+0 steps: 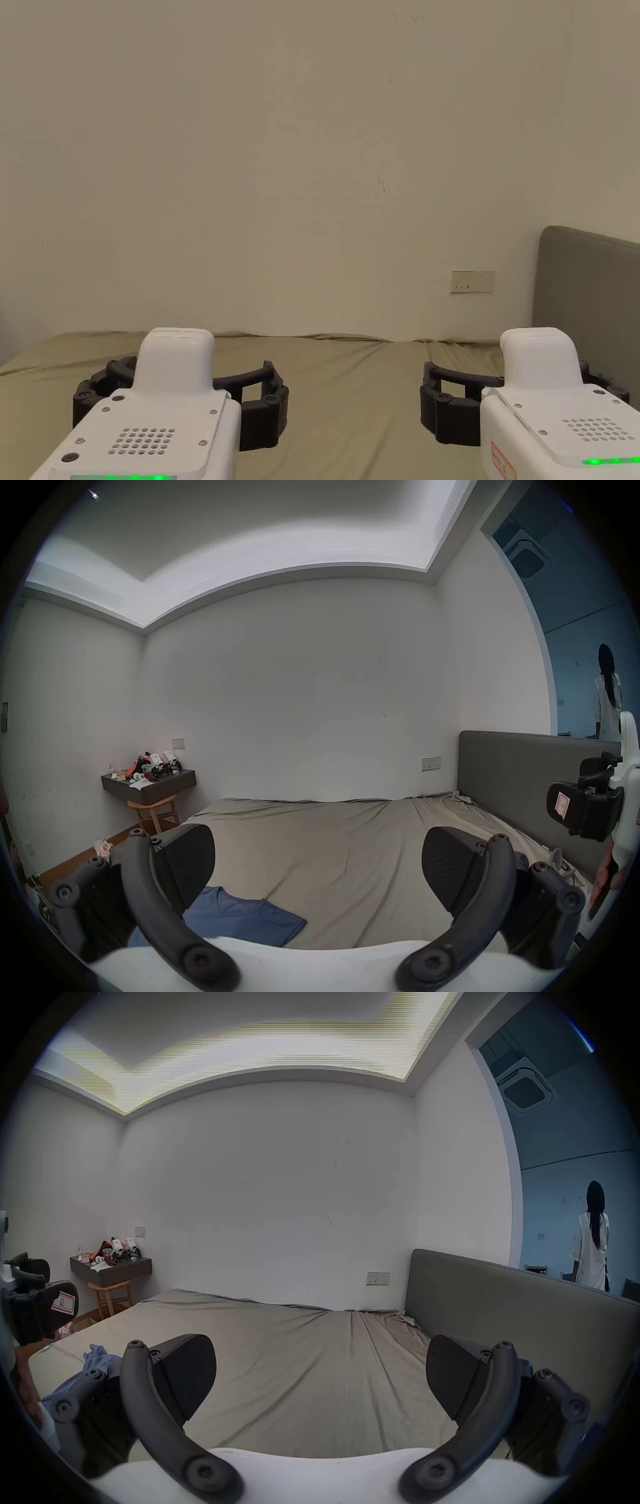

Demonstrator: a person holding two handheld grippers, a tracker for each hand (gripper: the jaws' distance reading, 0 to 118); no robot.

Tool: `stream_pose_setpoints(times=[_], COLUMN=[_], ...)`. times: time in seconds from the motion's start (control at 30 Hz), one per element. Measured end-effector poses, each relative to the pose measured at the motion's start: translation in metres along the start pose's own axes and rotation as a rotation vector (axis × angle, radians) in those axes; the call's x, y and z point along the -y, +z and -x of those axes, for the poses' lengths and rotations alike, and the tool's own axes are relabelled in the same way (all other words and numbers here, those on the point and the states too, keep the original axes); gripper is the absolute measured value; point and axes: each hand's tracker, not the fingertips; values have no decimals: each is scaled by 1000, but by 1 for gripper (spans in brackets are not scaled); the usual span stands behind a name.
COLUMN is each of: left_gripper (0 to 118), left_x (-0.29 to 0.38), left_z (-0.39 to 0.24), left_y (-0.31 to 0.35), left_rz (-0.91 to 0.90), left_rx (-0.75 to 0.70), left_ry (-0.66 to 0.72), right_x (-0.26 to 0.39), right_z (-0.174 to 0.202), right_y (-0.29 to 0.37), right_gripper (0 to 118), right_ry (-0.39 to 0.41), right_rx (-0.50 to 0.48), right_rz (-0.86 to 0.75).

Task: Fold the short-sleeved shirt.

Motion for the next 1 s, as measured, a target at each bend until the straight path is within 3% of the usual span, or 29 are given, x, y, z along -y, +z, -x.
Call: stream_pose_setpoints(times=[0.5,0.87,1.0], left_gripper=[118,118,118], left_x=[-1,-3,-2], left_z=[-7,2,4], left_y=[5,4,5], left_rz=[-22,1,3], left_rx=[5,17,42], left_ry=[-44,26,41], right_x=[5,5,4], right_z=[2,1,-1], right_y=[-1,0,1], right_gripper=[118,118,118], right_ry=[-3,-14,-57], right_rx=[-4,-9,-30], right_rz=[6,4,12])
